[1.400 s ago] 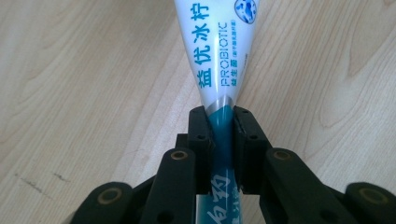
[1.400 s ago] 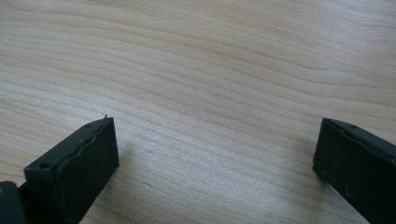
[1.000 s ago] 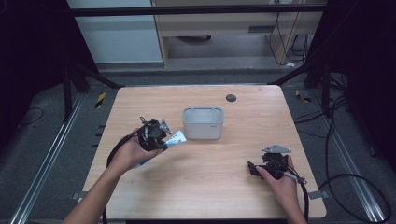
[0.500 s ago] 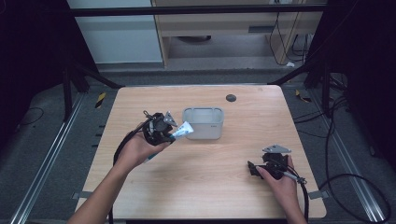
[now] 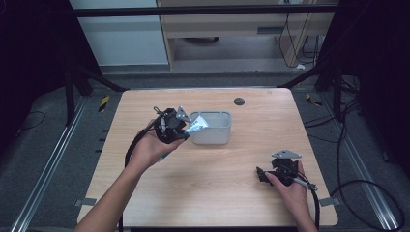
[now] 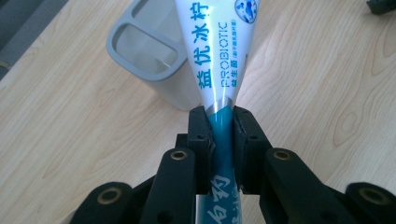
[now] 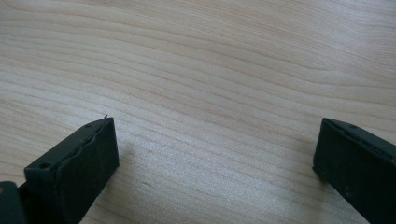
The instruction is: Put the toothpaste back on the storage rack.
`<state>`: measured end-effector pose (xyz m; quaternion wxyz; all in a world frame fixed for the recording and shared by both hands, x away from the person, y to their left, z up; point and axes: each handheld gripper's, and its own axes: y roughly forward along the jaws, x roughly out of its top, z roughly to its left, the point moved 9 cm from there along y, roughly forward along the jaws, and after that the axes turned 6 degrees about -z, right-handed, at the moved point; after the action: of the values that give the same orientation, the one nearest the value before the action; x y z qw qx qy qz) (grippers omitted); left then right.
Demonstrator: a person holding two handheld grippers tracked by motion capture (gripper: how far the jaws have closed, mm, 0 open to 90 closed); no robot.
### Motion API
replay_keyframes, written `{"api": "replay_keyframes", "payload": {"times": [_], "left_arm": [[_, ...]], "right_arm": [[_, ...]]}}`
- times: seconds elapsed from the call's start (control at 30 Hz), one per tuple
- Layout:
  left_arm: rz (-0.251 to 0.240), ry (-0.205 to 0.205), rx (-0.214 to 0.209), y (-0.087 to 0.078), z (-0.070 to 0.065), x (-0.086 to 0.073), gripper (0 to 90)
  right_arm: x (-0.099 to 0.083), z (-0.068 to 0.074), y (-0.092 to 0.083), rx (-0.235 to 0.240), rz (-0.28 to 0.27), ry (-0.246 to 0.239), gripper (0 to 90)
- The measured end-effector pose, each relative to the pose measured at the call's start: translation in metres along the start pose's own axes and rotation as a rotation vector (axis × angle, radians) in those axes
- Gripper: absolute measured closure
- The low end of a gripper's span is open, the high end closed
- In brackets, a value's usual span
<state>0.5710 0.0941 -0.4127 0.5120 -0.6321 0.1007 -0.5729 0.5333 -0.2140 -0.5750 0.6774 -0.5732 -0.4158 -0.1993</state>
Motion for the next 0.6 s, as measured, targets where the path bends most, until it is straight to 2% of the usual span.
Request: {"api": "replay_keyframes", "payload": {"times": [0.4, 0.6], "left_arm": [[-0.076, -0.005, 0.02, -0.009, -0.003, 0.03, 78.7], [-0.097, -0.029, 0.033, -0.01, 0.0, 0.039, 78.7]], "right_arm": [[0.0, 0.0, 0.0, 0.0, 0.0, 0.0, 0.4], [0.0, 0.0, 0.0, -0.001, 0.0, 0.001, 0.4]]}}
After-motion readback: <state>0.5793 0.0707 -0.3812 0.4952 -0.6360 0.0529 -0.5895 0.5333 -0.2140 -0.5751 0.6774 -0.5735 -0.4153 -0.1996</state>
